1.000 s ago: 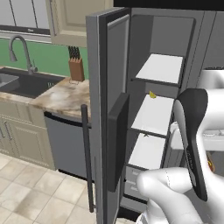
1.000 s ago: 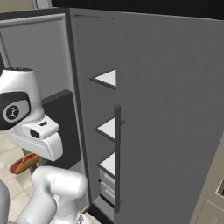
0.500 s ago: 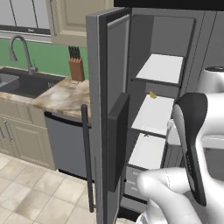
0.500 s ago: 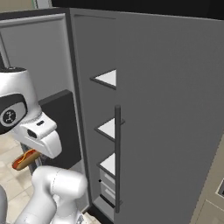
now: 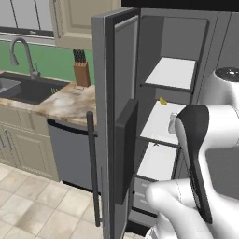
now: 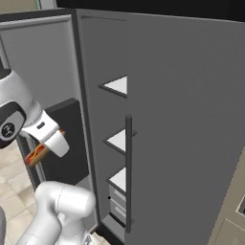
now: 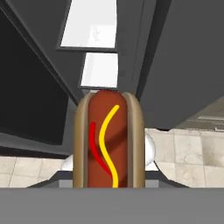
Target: Store the hot dog in the freezer for long-term storage. Close the freezer door after placing the cooked food.
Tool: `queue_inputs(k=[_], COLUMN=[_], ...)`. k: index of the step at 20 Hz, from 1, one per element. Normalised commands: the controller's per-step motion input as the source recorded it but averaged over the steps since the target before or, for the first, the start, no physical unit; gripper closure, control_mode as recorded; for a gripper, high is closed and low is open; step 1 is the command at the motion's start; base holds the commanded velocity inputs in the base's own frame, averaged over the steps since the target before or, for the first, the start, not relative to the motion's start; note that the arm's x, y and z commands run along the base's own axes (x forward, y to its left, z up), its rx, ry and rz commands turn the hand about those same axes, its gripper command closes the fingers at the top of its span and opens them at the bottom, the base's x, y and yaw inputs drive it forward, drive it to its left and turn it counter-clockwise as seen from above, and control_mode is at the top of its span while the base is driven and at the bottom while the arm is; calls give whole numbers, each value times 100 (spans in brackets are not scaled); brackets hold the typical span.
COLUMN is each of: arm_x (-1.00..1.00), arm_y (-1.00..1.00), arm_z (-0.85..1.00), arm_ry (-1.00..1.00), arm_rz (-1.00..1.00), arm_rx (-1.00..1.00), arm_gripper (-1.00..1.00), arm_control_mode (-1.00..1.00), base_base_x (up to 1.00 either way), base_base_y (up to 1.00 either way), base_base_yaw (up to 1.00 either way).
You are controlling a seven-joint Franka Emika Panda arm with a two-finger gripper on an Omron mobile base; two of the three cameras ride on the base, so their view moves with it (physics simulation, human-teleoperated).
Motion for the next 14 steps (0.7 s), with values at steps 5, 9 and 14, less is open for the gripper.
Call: queue_inputs(k=[5, 9, 14], arm_x=[70, 91, 79], arm_y=[-6, -4, -14], arm_z=[6, 0, 0], arm_ry=[-9, 0, 0], arm_rz=[0, -2, -7], arm_rx=[-5, -4, 0], arm_gripper=[100, 100, 100], arm_control_mode=[-100, -100, -100], base_base_x=[0, 0, 0], base_base_y=[0, 0, 0], base_base_yaw=[0, 0, 0])
